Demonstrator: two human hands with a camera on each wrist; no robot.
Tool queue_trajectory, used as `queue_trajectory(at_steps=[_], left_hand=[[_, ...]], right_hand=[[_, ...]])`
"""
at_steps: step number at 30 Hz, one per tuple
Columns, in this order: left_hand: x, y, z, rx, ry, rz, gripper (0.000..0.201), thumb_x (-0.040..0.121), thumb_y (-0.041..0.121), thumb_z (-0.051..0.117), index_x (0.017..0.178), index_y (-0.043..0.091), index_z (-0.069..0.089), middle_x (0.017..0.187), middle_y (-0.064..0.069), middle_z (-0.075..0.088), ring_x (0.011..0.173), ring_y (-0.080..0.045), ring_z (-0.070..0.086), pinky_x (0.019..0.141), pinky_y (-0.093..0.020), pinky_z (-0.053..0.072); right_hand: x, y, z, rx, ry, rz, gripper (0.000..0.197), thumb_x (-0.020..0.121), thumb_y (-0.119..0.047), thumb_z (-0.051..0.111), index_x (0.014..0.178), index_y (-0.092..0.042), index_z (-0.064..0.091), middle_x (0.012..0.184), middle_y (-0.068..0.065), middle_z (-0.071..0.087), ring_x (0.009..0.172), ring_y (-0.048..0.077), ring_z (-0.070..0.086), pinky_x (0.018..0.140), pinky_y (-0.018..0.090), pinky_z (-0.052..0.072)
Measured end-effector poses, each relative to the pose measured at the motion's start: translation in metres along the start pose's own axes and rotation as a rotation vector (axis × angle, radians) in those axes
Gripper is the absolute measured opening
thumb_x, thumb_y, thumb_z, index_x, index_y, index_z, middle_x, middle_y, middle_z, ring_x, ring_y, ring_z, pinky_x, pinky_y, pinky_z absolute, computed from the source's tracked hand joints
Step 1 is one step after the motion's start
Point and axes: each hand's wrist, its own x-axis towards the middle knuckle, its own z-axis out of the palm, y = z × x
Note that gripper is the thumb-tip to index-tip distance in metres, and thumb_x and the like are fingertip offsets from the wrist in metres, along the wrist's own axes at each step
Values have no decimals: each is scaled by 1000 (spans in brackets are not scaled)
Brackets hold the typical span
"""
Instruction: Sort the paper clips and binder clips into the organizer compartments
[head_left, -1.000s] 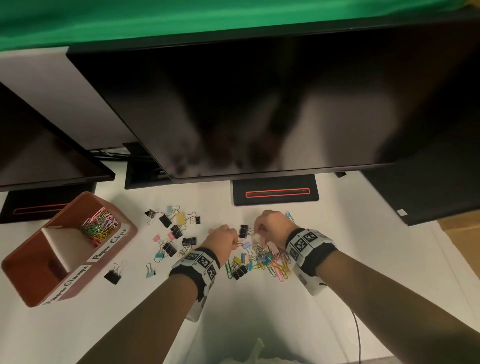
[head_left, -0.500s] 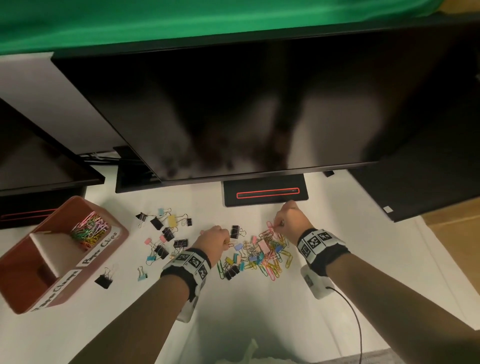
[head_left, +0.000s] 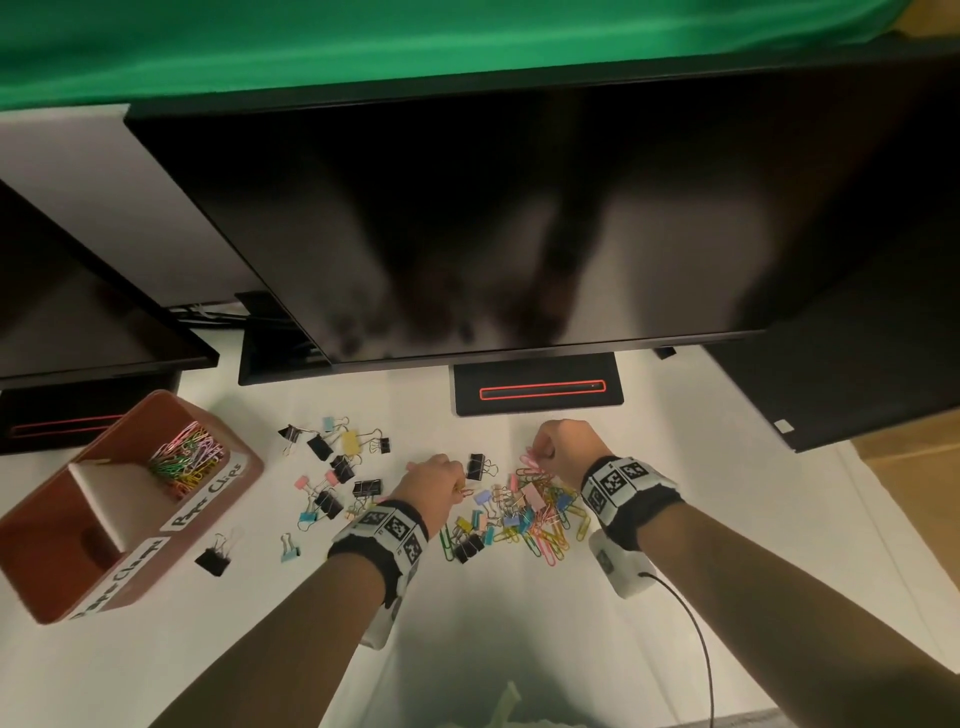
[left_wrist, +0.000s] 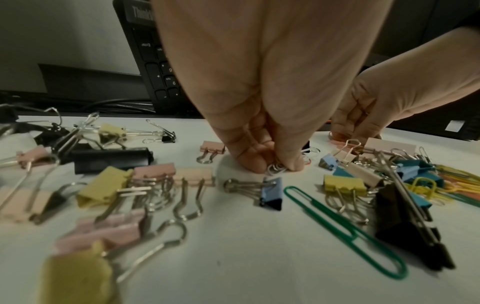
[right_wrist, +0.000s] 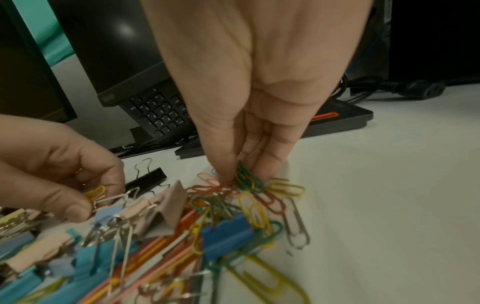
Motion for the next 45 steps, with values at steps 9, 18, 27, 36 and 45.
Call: queue_trajectory(at_steps=[9,18,27,36,45], left_hand=[[-7,-8,5,-60,51,30,19,92,7,49,109,8,55,112,-7,53,99,-20,53,90,-28,43],[-87,-55,-63,-447,502,-16,3,87,14,60,89,16,60,77,12,54,71,-4,52,62,-10,37],[-162,-205,-119,-430,626,-512,16,83,29,64,97,21,58,91,4,66,83,-12,61,80,-33,51],[-169,-239,-118,-685,614,-474,37,84,19,64,120,15,56,117,1,63,106,-13,58,99,-35,46],[-144,-161,-87,-573,418,-96,25,88,22,58,113,20,59,99,7,64,85,-4,59,74,-17,46]], right_hand=[[-6,-12,-1,-144,-97,-94,18,89,-17,60,101,-9,69,106,8,67,97,23,60,85,25,48],[-32,-123,-14,-66,56,-525,14,86,-15,61,93,-11,72,90,4,70,72,6,49,73,15,39],[-24,-322,42,87,15,-781,9,83,-14,67,90,-12,71,92,2,67,68,4,52,66,4,36],[4,-361,92,67,-57,-579,27,87,-18,62,114,-16,60,114,4,64,104,18,60,94,31,48],[-22,-211,43,25,75,-485,15,89,-20,58,102,-21,65,99,-4,60,76,12,58,73,19,46]])
